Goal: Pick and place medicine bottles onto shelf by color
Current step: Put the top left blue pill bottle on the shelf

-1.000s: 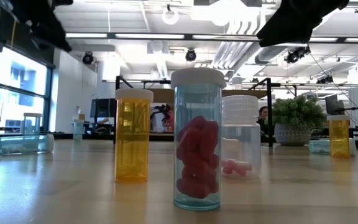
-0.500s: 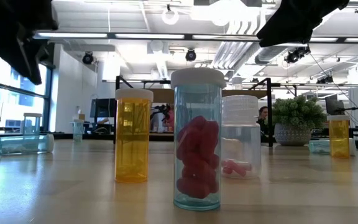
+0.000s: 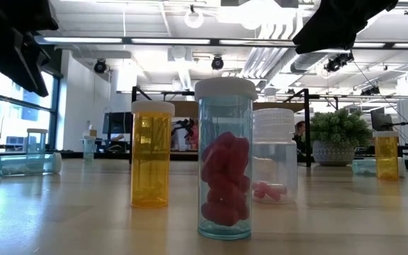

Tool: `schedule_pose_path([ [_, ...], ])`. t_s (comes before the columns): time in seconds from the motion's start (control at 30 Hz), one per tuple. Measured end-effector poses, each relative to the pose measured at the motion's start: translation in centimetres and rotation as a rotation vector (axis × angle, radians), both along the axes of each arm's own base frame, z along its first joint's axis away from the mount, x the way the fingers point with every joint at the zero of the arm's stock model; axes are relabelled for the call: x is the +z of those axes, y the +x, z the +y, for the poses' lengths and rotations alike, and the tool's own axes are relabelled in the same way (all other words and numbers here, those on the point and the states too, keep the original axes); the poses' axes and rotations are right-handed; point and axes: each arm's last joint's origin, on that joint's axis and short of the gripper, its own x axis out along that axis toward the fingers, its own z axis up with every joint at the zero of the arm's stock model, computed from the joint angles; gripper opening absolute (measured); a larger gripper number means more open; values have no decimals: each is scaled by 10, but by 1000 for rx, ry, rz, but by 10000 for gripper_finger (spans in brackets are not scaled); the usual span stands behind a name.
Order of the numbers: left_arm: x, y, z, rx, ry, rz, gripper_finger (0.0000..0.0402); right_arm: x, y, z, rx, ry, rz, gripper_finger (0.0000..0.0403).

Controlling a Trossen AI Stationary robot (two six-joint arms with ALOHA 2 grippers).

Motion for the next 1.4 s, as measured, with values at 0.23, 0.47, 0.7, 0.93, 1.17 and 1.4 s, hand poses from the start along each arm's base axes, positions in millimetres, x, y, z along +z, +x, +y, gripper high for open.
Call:
schedule_pose_path([
  [0.23, -5, 2, -9, 9, 54, -4, 202, 0, 0, 0, 0, -2, 4, 190],
  [0.47, -13, 8, -15, 44, 65, 34, 202, -1, 0, 0, 0, -3, 7, 190],
  [0.7, -21, 14, -17, 103, 70, 72, 202, -1, 0, 0, 0, -3, 8, 190],
  [0.93, -28, 21, -13, 248, 34, 78, 202, -1, -1, 0, 0, -4, 10, 190],
  [1.17, -33, 25, -9, 381, -6, 62, 202, -1, -1, 0, 0, -4, 10, 190],
  [1.4, -36, 28, -6, 555, -71, 17, 202, -1, -1, 0, 0, -5, 13, 190],
])
